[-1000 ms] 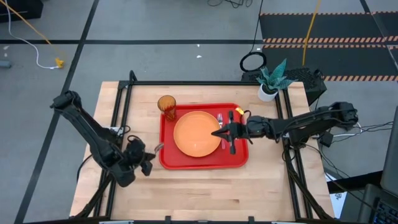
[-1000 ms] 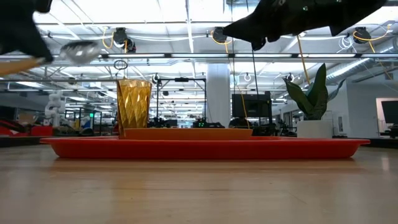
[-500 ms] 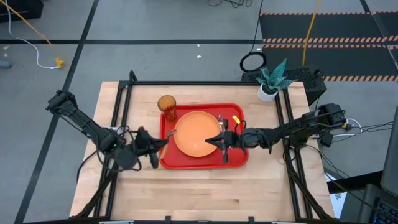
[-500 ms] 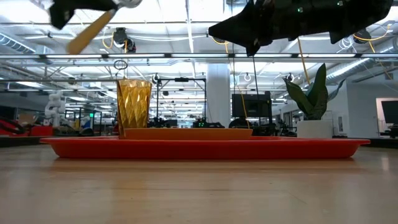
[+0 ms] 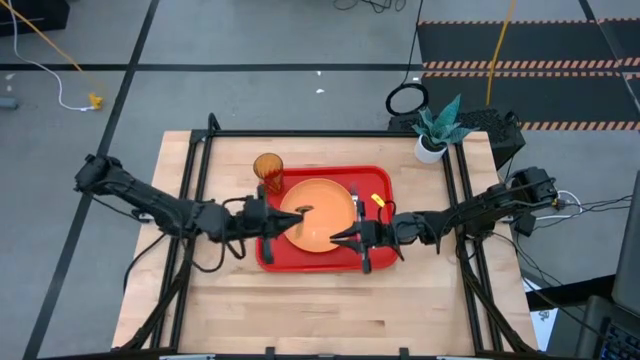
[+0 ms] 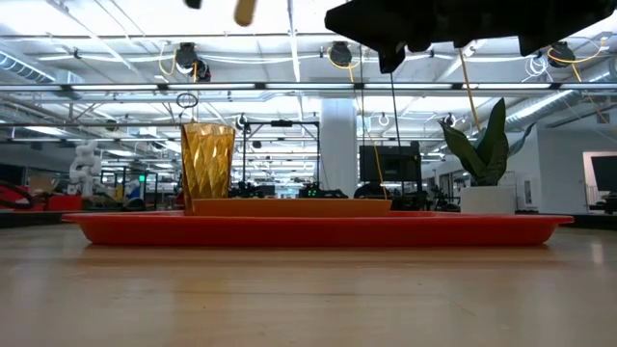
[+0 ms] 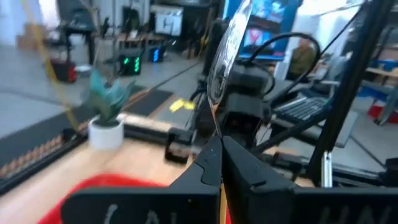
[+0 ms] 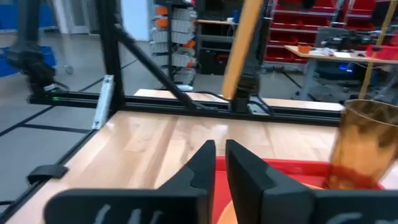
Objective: Pick and place plate/cup/fork/spoon on tray
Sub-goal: Put the yellow spoon on the red tray to the right of the pink fork
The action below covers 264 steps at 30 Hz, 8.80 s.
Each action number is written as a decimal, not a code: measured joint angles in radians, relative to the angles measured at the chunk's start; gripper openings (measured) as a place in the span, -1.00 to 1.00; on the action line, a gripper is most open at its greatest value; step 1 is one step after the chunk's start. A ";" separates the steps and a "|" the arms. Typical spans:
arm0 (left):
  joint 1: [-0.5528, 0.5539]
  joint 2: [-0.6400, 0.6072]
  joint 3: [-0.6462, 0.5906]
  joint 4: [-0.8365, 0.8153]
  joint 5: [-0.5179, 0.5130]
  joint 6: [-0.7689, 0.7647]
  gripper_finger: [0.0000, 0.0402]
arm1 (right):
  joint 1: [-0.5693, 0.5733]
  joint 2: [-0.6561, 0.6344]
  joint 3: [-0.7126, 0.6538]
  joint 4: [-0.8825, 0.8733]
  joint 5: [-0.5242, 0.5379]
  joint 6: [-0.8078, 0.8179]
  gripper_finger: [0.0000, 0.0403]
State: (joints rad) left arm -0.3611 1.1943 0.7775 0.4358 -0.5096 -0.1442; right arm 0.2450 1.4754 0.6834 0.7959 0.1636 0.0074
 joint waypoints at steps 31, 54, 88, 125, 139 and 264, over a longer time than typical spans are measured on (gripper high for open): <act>0.143 0.312 -0.002 0.570 0.356 0.078 -1.00 | 0.031 -0.001 0.000 -0.011 0.064 0.060 -0.35; 0.107 0.311 -0.002 0.650 0.289 0.138 -1.00 | 0.030 0.000 0.000 0.073 0.068 0.052 -0.76; 0.120 0.362 0.004 0.687 0.340 0.115 -0.75 | 0.040 -0.136 0.000 -0.079 0.080 0.065 -0.92; 0.141 0.075 0.003 0.067 0.238 0.117 -0.67 | 0.050 -0.352 -0.450 -0.172 0.347 0.867 -0.91; 0.161 0.075 0.003 0.065 0.239 0.089 -0.67 | 0.065 -0.341 -0.507 -0.215 0.390 0.996 -0.91; 0.033 0.135 0.114 -0.462 0.171 0.122 -0.67 | -0.066 -0.224 -0.481 -0.300 0.014 1.866 -0.70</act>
State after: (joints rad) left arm -0.3277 1.3289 0.8917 -0.0261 -0.3386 -0.0219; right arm 0.1787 1.2510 0.2024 0.4957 0.1780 1.8732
